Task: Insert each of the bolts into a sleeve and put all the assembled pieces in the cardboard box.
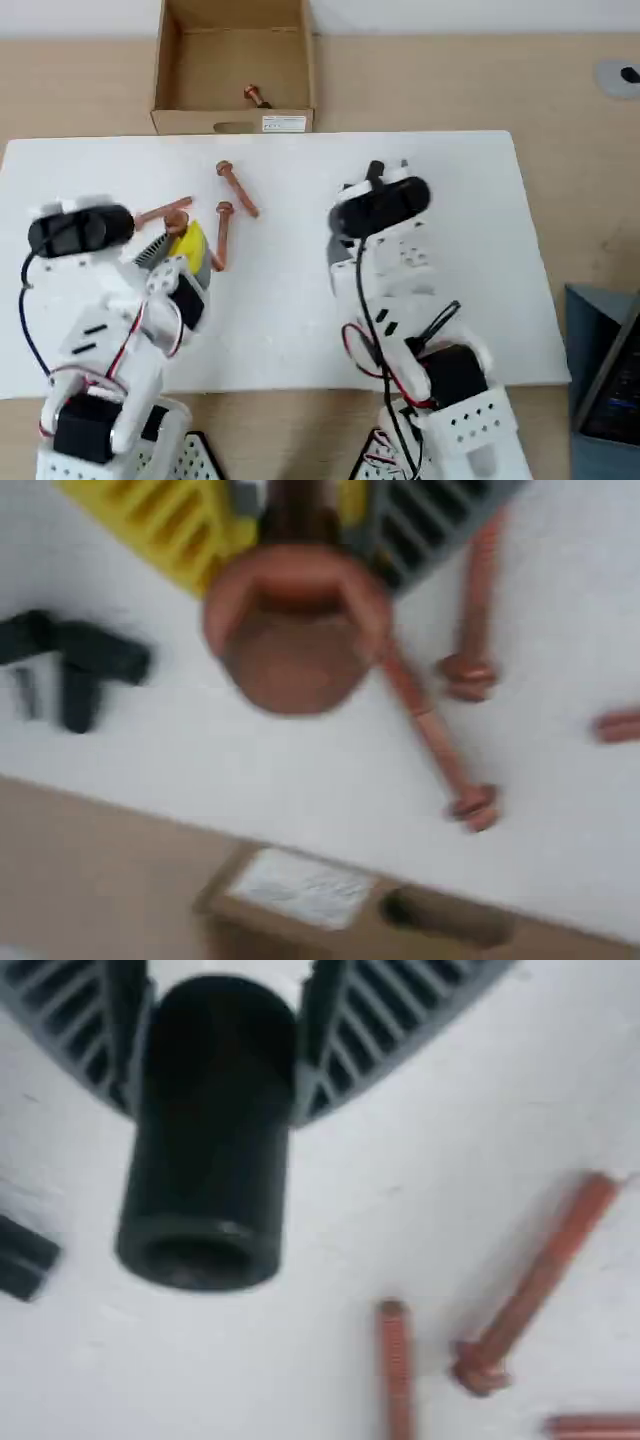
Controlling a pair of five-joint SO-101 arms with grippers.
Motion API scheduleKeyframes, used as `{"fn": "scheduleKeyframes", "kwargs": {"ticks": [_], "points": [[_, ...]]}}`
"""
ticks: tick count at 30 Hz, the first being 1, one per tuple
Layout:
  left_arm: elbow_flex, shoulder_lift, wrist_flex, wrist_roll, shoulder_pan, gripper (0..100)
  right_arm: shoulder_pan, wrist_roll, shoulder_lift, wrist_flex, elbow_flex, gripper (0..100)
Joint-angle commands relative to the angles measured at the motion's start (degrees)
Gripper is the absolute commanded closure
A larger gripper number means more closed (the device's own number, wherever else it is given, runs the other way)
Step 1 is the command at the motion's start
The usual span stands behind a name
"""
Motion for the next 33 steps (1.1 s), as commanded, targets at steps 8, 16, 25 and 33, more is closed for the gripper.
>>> {"fn": "scheduleKeyframes", "kwargs": {"ticks": [8,16,25,33], "points": [[0.97,-8.40,3.16,0.70,2.90,100,-6.11,-0.09,-16.57,4.92,2.51,98.9],[-2.55,-8.40,2.99,11.96,5.98,100,-7.25,4.75,-25.71,10.11,4.79,98.9],[-4.13,-8.22,-8.26,16.79,9.23,100,-18.59,6.77,-27.65,12.13,6.11,98.9],[-4.04,-8.13,-10.46,17.14,9.85,100,-21.49,9.67,-27.65,11.78,6.90,98.9]]}}
